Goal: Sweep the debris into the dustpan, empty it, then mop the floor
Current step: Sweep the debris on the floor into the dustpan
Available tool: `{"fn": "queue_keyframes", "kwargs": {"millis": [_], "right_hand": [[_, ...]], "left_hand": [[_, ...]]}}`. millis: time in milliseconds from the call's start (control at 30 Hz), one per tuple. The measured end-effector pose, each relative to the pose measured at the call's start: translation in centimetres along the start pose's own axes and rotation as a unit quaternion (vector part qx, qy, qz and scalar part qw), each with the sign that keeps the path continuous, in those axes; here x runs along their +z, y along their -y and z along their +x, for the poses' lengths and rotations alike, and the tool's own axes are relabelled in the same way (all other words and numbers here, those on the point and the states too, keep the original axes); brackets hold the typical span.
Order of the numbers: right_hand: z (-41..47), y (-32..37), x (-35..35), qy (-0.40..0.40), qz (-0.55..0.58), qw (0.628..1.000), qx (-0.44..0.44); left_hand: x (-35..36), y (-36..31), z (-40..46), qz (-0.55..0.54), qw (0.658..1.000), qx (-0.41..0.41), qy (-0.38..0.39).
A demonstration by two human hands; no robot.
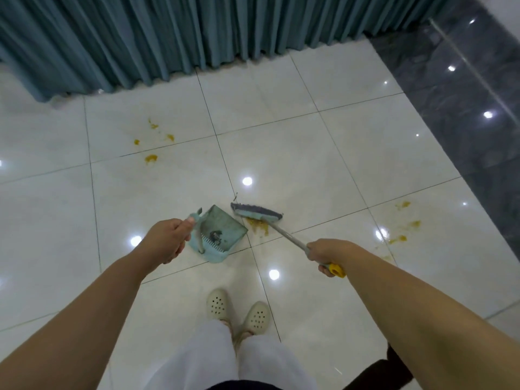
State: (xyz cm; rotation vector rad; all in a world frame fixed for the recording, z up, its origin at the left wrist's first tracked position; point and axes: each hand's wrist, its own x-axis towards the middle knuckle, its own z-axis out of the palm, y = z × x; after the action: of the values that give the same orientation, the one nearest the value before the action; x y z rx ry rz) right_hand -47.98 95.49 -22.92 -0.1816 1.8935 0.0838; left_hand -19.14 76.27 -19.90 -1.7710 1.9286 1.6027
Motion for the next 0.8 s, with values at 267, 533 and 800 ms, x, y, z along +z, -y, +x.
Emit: {"fn": "queue_keyframes", "kwargs": {"millis": [267,533,800], "right_hand": [[-1.7,-3.5,-0.7,-0.005,-0.038,0.999,-0.001],[-4.2,-4.4,-3.6,-0.005,0.021,1.0,-0.016],[-4.6,-4.1,-3.2,-0.004,0.164,0.986,0.025]], "left_hand": [[0.8,0.1,-1.5,0.024,0.999,0.021,0.023],[1.1,0.3,-2.7,0.028,0.998,0.025,0.041],[-0.9,1.2,-1.8,0.074,0.994,0.033,0.076]]}}
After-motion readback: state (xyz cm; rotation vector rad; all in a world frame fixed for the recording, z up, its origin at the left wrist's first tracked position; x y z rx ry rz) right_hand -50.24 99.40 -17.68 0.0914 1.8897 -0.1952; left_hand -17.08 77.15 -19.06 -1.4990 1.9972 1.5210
